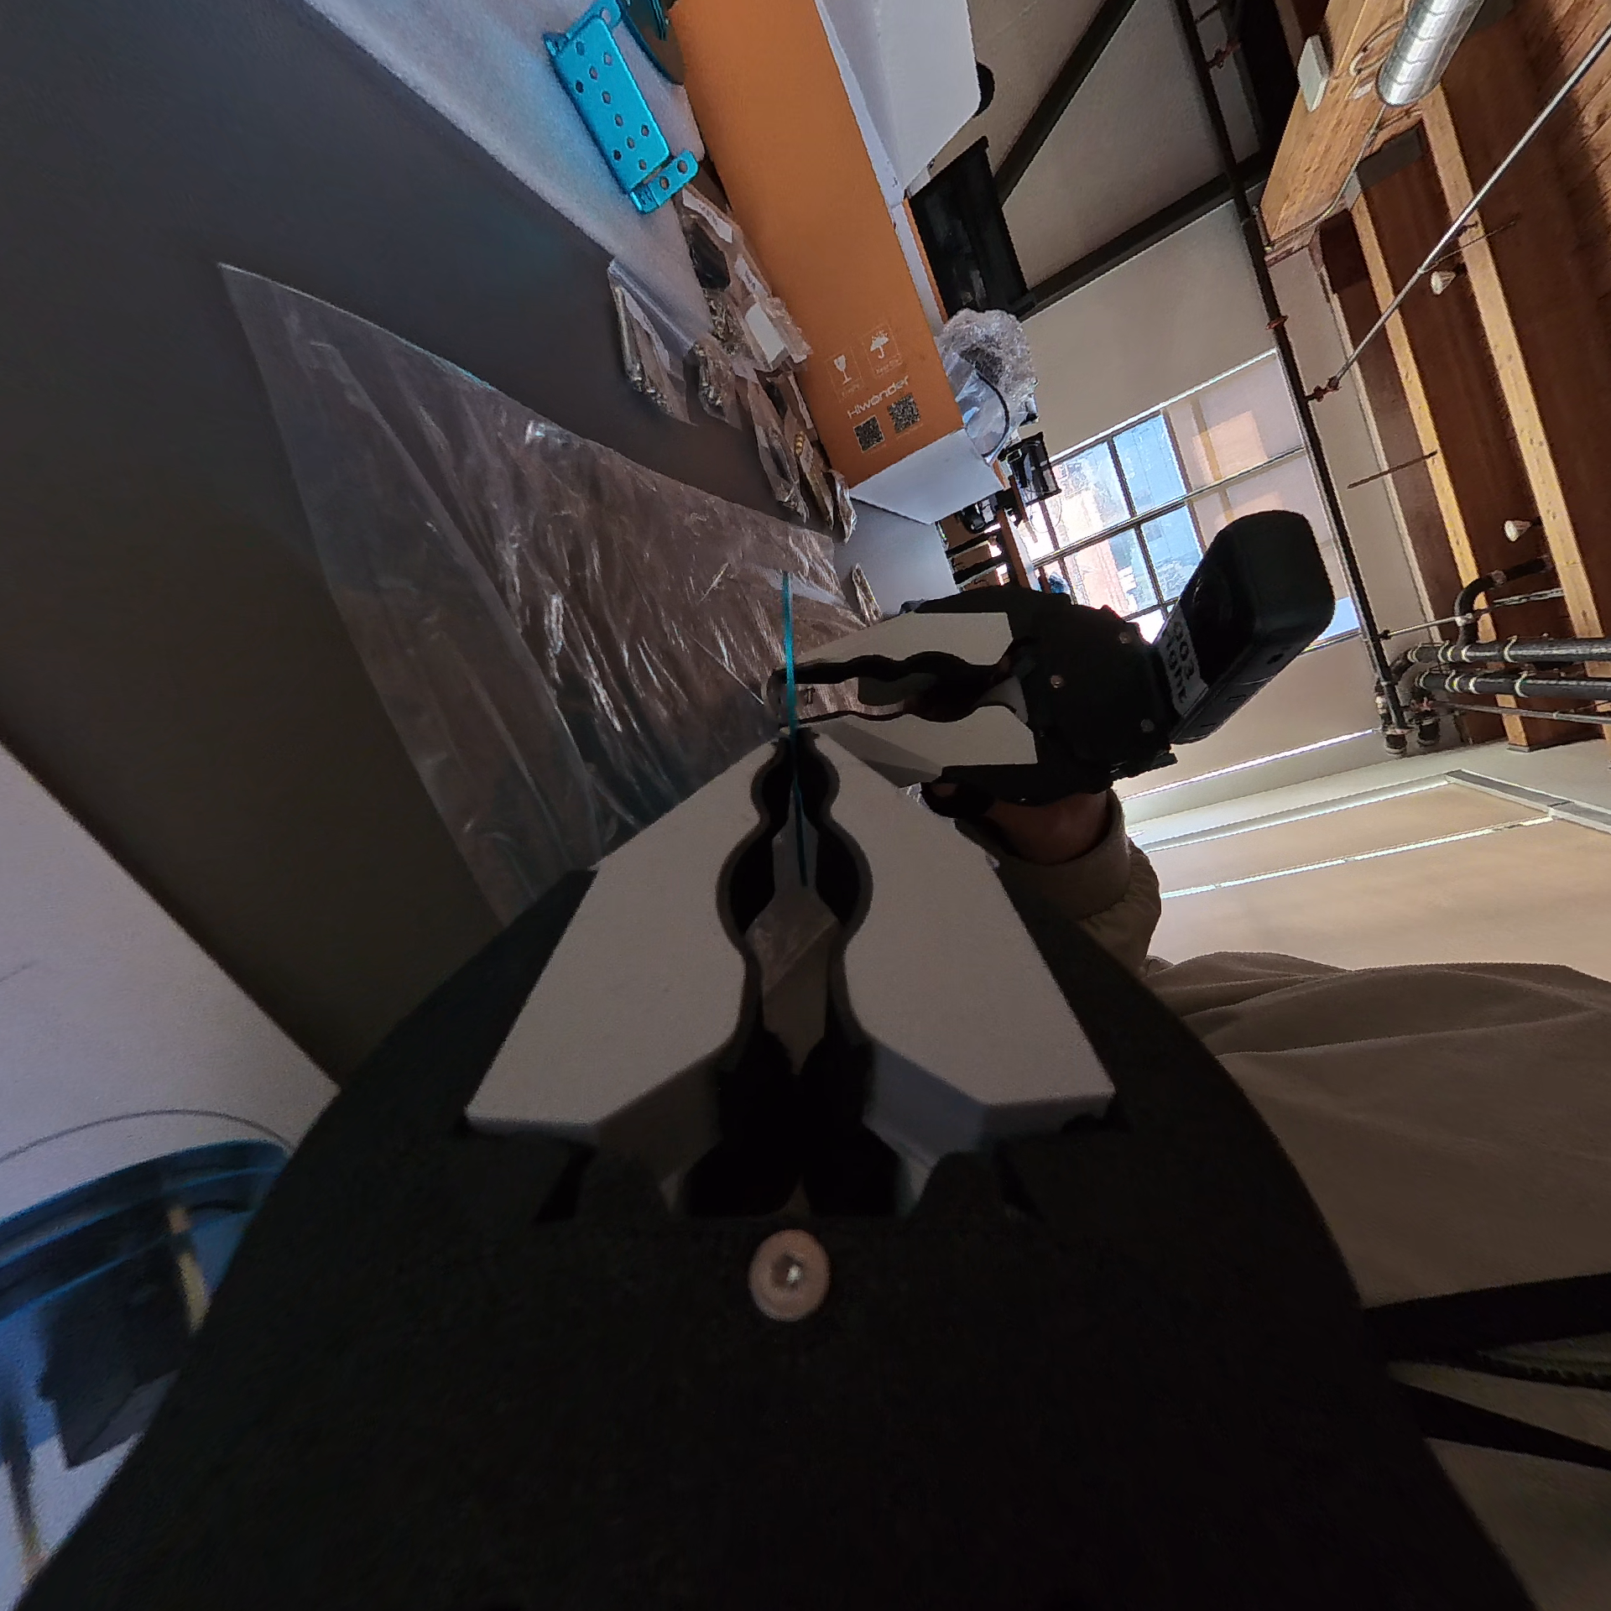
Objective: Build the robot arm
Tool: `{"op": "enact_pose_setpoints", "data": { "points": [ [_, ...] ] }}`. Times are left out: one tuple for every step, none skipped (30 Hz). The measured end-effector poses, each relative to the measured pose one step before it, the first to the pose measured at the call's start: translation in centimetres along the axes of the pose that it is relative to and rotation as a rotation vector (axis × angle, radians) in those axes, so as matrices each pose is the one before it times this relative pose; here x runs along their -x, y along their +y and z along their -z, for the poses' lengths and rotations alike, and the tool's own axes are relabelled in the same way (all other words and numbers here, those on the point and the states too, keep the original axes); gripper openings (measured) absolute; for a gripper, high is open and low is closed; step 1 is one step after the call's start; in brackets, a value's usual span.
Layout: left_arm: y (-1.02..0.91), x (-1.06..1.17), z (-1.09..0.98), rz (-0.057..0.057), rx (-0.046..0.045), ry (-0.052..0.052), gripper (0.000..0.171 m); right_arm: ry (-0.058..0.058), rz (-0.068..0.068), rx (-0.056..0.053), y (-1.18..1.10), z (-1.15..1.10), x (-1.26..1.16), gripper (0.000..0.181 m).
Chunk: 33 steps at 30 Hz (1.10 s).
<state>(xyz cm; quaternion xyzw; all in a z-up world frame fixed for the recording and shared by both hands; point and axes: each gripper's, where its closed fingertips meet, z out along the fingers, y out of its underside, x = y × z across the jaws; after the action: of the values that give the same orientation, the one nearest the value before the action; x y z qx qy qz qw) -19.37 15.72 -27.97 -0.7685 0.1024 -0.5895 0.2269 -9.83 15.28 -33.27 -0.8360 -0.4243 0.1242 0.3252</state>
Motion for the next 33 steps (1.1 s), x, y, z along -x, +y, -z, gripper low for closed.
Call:
{"op": "enact_pose_setpoints", "data": {
  "points": [
    [-0.001,-0.025,-0.003,0.0009,0.00023,0.0023,0.001,-0.0026,-0.0018,-0.0027,-0.023,0.029,0.002,0.019],
    [-0.007,-0.024,-0.008,0.0011,-0.00082,0.0018,0.001,-0.0029,-0.0015,-0.0055,-0.081,0.048,0.018,0.019],
    [-0.017,-0.015,-0.006,0.0006,-0.0006,0.0011,0.001,-0.0038,-0.0015,-0.0074,-0.119,0.066,0.045,0.019],
    [0.018,-0.018,-0.011,-0.0001,0.00115,0.001,0.001,-0.0046,-0.0008,-0.0073,-0.137,0.078,0.043,0.019],
    [-0.011,-0.022,-0.01,0.001,-0.0011,0.0016,0.001,-0.0025,-0.0003,-0.0065,-0.132,0.078,0.016,0.019],
    [-0.022,-0.039,0.005,0.0019,-0.00173,0.0028,0.001,-0.0009,0.0,-0.0077,-0.148,0.098,0.001,0.019],
    [-0.003,-0.032,-0.008,0.0016,-0.00023,0.0031,0.001,-0.0034,-0.0014,-0.009,-0.151,0.091,0.049,0.019],
    [-0.028,-0.053,-0.01,0.0021,-0.00196,0.0045,0.001,-0.0051,-0.0033,-0.0088,-0.156,0.084,0.055,0.019],
    [-0.083,-0.196,-0.009,0.0039,-0.0059,0.015,0.001,-0.0034,-0.0033,-0.0089,-0.143,0.07,0.02,0.019],
    [-0.132,-0.554,-0.007,0.0138,-0.00862,0.0417,0.001,-0.0012,-0.0022,-0.0073,-0.109,0.053,0.003,0.019],
    [-0.103,-0.606,-0.006,0.0314,-0.00701,0.0486,0.001,0.0013,-0.0006,-0.0056,-0.091,0.06,-0.038,0.019],
    [-0.08,-0.303,-0.005,0.0254,-0.00621,0.0285,0.001,0.0032,-0.0004,-0.007,-0.112,0.049,-0.066,0.019],
    [-0.043,-0.074,-0.012,0.0033,-0.00355,0.0089,0.001,0.0019,-0.0025,-0.0065,-0.095,0.048,-0.06,0.019],
    [-0.021,-0.048,-0.025,-0.008,-0.00194,0.0025,0.001,-0.0016,-0.0038,-0.0027,-0.025,0.004,-0.035,0.019],
    [-0.029,-0.099,-0.021,-0.0041,-0.00269,0.0049,0.001,-0.0016,-0.0034,0.0005,0.038,-0.011,-0.038,0.019],
    [-0.035,-0.176,-0.005,-0.0004,-0.00174,0.0076,0.001,0.0015,-0.0019,0.0012,0.071,-0.024,-0.069,0.019],
    [-0.005,-0.114,-0.01,-0.0026,0.00045,0.0035,0.001,0.0028,-0.0008,0.0,0.042,-0.015,-0.073,0.019],
    [-0.018,-0.003,0.009,-0.0056,0.00003,-0.005,0.001,-0.0005,-0.0004,-0.0009,0.013,-0.009,-0.002,0.019],
    [-0.036,0.083,0.039,-0.008,-0.00195,-0.0102,0.001,-0.0024,-0.0004,0.0002,0.004,-0.027,0.028,0.019],
    [-0.012,0.102,0.032,-0.0082,0.00025,-0.0097,0.001,-0.0011,0.0001,0.0016,0.036,-0.032,0.02,0.019],
    [0.014,0.076,0.018,-0.0057,0.00192,-0.0061,0.001,-0.0003,0.0016,0.0024,0.039,-0.034,0.033,0.019],
    [0.029,0.036,0.004,-0.0018,0.00161,-0.0027,0.001,0.0013,0.0028,0.001,0.018,-0.016,0.011,0.019],
    [0.045,0.004,0.004,0.0004,0.00152,-0.0006,0.001,0.0018,0.0031,-0.0002,0.003,-0.007,0.002,0.019],
    [0.071,0.01,-0.017,-0.0003,0.00277,-0.0002,0.001,0.0015,0.0022,-0.0009,-0.024,-0.002,0.005,0.019],
    [0.076,0.018,-0.038,-0.0021,0.00369,-0.0022,0.001,0.0004,0.0004,0.0005,0.006,0.003,0.006,0.019],
    [0.07,0.027,-0.029,-0.0036,0.00278,-0.0039,0.001,-0.0014,-0.0005,0.0014,0.018,-0.006,0.008,0.019],
    [0.053,0.019,-0.013,-0.0046,0.00179,-0.0041,0.001,-0.0002,-0.0007,0.0009,0.027,-0.007,0.009,0.019],
    [0.017,0.01,-0.012,-0.0049,0.00059,-0.0042,0.001,0.0004,0.0003,0.0005,0.014,-0.004,-0.008,0.019],
    [-0.016,0.011,0.006,-0.0041,-0.00075,-0.0041,0.001,0.0013,0.001,-0.0007,-0.004,0.016,-0.003,0.019],
    [-0.037,0.018,0.026,-0.0024,-0.00136,-0.0032,0.001,-0.0001,0.001,-0.0003,-0.009,0.008,0.016,0.019],
    [-0.043,0.028,0.029,-0.0003,-0.00139,-0.0023,0.001,-0.001,0.0005,0.0014,0.009,-0.014,0.029,0.019],
    [-0.038,0.024,0.036,0.0011,-0.00158,-0.0014,0.001,-0.0005,0.0007,0.0013,0.016,-0.021,0.02,0.019],
    [-0.037,0.036,0.041,0.0014,-0.00201,-0.0009,0.001,0.0007,0.0014,0.0004,0.003,-0.012,0.014,0.019]
  ]
}}
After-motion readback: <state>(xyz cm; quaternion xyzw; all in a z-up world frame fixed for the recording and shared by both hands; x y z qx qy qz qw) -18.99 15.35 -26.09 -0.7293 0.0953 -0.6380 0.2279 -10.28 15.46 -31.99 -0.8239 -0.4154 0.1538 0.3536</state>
